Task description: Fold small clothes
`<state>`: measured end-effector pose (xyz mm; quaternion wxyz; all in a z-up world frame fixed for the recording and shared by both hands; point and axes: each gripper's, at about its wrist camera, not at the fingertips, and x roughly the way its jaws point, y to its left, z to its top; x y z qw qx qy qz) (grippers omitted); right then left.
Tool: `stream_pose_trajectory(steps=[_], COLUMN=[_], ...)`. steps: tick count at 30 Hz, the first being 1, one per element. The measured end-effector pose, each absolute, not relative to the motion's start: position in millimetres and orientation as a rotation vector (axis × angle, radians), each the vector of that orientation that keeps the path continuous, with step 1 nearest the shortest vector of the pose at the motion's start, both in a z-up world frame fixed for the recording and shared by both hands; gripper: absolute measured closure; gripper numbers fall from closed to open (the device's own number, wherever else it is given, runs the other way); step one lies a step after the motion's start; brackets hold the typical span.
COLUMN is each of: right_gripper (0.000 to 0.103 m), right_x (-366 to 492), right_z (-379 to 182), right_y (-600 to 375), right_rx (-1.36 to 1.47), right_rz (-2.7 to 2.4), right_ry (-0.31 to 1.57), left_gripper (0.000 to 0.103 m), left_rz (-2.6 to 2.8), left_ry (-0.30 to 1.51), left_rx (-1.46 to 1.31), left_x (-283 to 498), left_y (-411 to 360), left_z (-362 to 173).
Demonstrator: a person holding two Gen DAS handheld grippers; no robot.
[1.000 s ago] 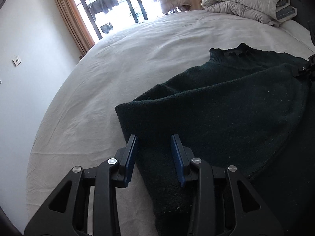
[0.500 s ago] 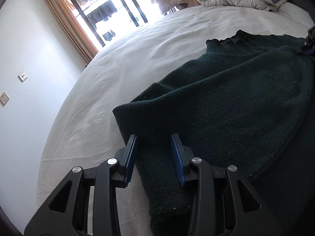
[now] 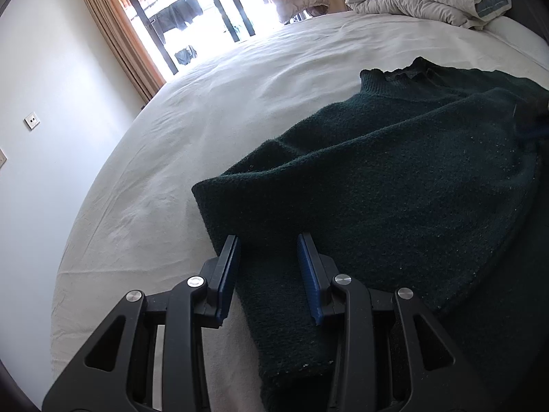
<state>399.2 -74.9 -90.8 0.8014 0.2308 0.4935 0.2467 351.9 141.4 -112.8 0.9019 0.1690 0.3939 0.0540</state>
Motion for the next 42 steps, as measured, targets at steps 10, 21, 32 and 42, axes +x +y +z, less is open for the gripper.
stream_pose_trajectory(steps=[10,21,32,42], right_gripper=[0.092,0.033,0.048,0.059], right_x=[394,255,193,218], right_z=[-116,-92,-139,-143], right_y=[-190,-417,-557,-579], right_rx=[0.724,1.111,1.4,1.395], right_rz=[0.275,-0.146,-0.365,-0.374], right_ry=[0.948,0.541,0.404,0.366], left_gripper=[0.069,0.069,0.069,0.069], left_rz=[0.121,0.132,0.169,0.18], left_ry=[0.801,0.796,0.786,0.781], left_rx=[0.365,0.387,0.455,0.473], left_x=[351,351,351,352], left_y=[141,140,131,130], left_z=[-115,-115,-117,-119])
